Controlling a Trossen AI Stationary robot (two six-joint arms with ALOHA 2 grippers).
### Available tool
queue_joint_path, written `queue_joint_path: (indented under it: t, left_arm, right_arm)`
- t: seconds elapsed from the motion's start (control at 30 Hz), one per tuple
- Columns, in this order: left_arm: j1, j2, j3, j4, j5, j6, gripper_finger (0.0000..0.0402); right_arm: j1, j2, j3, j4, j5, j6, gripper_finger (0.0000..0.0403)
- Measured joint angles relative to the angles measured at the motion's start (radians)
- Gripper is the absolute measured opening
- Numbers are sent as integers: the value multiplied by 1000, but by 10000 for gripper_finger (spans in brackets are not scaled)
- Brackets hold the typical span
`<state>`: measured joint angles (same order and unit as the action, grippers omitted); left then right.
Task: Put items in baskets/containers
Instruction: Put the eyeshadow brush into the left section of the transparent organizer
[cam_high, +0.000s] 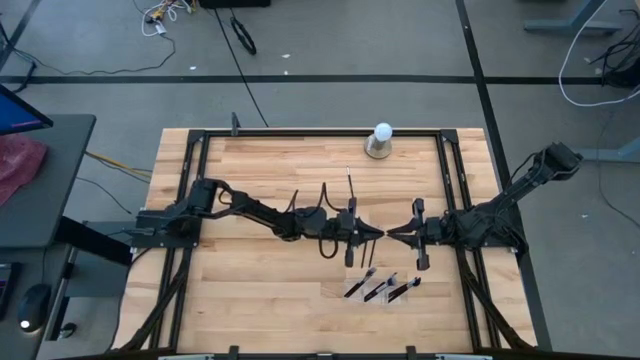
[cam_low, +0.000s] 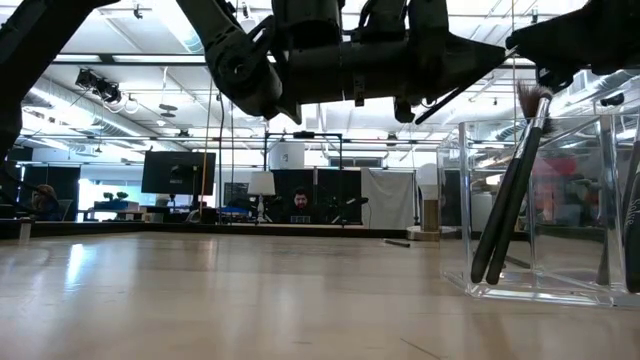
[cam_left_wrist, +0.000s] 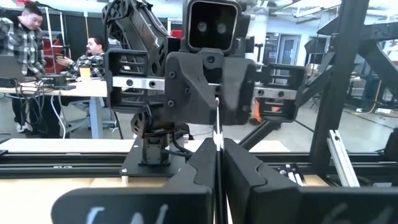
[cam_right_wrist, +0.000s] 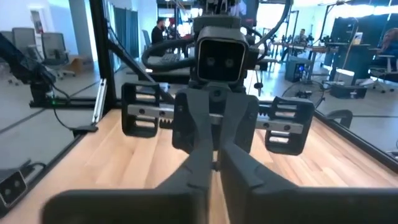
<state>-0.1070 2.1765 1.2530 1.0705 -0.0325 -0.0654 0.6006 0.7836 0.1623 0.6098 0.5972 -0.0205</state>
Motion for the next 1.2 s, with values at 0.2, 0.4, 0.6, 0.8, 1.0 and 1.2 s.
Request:
queue_joint_path:
  t: [0.2,0.4,0.6,0.8,1.0,1.2]
  left_arm:
    - [0,1,-2,-15,-9,0,20]
    - [1,-12,-1,11,-14,26,52]
    - [-12,-73,0,-58,-27,38,126]
    - [-42,-214,1,-450,-127,20,161]
    - [-115,-310,0,-761,-339,-81,149]
    - [-196,-317,0,-909,-474,-160,130]
  right_arm:
    - [0,-1,1,-88,4,46,11]
    - [30,-30,49,-242,18,61,4]
    - [78,-57,330,-861,12,196,4]
    - [165,-45,524,-1068,-141,227,3]
    - [231,-13,613,-1038,-288,227,2]
    - [228,141,631,-997,-303,219,2]
